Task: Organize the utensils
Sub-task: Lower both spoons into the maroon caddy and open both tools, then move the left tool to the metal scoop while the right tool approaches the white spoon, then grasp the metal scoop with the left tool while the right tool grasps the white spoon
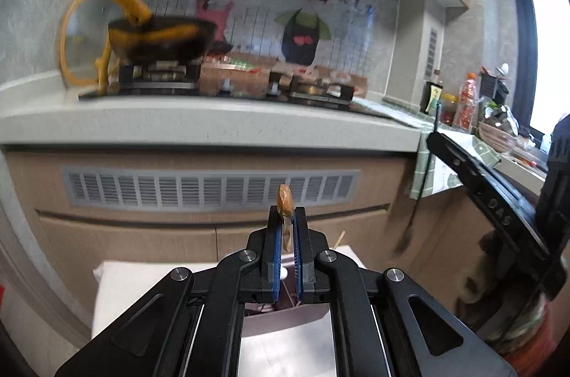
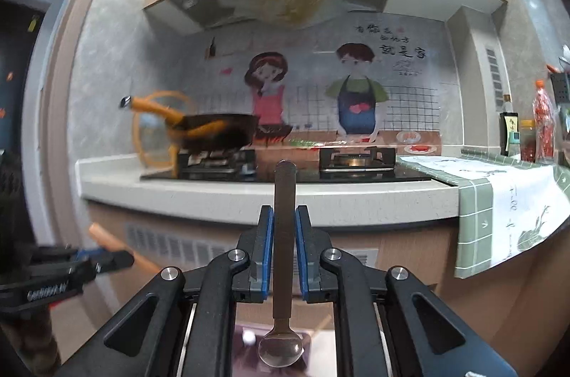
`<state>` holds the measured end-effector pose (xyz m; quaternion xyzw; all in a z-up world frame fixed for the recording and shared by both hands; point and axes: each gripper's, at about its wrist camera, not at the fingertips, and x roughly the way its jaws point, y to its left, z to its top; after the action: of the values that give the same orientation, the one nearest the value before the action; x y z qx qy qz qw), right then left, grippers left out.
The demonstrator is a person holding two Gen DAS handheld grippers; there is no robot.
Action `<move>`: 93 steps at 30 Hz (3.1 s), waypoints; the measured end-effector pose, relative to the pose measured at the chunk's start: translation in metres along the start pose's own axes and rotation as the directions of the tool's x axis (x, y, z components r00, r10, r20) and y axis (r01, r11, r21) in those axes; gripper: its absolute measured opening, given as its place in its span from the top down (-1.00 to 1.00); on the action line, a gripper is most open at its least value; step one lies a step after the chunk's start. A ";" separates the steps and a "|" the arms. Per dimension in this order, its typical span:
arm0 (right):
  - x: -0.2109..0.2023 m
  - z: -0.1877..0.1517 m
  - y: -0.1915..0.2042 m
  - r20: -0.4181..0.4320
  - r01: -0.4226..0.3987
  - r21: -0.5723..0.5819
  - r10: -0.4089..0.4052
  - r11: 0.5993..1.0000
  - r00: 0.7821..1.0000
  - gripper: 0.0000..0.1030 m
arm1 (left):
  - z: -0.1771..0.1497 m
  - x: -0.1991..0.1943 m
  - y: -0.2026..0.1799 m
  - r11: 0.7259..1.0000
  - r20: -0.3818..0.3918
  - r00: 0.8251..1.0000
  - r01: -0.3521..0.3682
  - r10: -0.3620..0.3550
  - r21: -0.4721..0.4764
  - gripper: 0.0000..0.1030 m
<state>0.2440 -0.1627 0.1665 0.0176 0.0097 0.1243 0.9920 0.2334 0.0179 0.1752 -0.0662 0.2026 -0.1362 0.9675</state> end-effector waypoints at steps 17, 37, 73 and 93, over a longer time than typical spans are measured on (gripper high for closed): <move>0.120 -0.119 0.010 -0.234 0.053 0.037 -0.043 0.998 0.971 0.78 | -0.074 0.101 0.050 0.989 -0.268 0.959 0.052 -0.087 -0.137 0.89; 0.020 -0.133 -0.006 -0.398 -0.169 0.077 0.185 0.983 0.899 0.53 | -0.127 0.049 0.034 0.986 -0.305 0.938 0.151 -0.165 -0.070 0.55; -0.037 -0.284 -0.039 -0.759 -0.091 0.068 0.111 0.994 0.642 -0.30 | -0.254 -0.015 0.049 0.926 -0.595 0.802 0.264 -0.056 0.268 0.56; -0.034 -0.284 -0.046 -0.752 -0.098 0.088 0.131 0.991 0.646 -0.23 | -0.245 0.065 0.024 0.895 -0.595 0.803 0.238 0.037 0.377 0.56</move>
<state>0.2154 -0.2062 -0.1181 -0.0155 0.4228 0.1823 0.8876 0.1959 0.0046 -0.0760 0.1851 0.4522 -0.2438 0.8378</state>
